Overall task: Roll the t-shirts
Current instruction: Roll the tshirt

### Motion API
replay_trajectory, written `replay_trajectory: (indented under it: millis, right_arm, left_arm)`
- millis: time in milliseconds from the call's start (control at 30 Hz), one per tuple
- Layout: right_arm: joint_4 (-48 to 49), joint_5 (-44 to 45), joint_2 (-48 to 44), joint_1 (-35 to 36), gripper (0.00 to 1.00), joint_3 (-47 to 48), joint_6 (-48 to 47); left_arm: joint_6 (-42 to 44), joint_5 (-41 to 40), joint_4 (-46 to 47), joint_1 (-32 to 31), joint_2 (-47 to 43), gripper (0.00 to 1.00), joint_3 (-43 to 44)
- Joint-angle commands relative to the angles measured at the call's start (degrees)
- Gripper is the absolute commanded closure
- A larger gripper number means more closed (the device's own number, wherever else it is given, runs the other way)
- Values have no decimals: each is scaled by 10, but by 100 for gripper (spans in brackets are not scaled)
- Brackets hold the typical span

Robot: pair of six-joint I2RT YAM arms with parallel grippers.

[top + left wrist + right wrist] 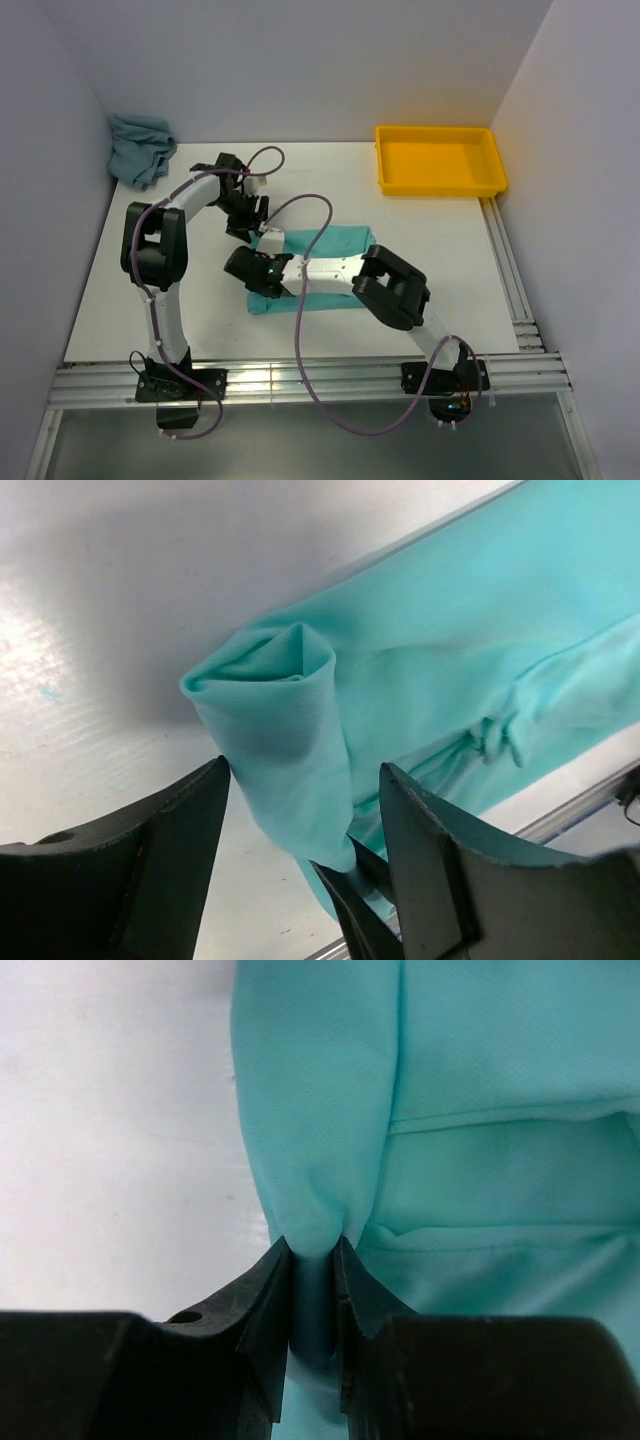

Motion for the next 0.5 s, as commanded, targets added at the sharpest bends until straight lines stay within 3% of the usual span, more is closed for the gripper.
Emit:
replay_trajectory:
  millis: [0,267,467]
  right_arm:
    - [173,-122,-45,-28,86,-122,5]
    - [482,-298,-94,-89,87,-319,72]
    - [687,-395,-47,-116,87,-373,147]
  left_arm:
    - [27,59,-26,20,-19,32,45]
    - [72,130,-39,87,-37,32,31]
    - [100,147,-1,108,-40,33,-49]
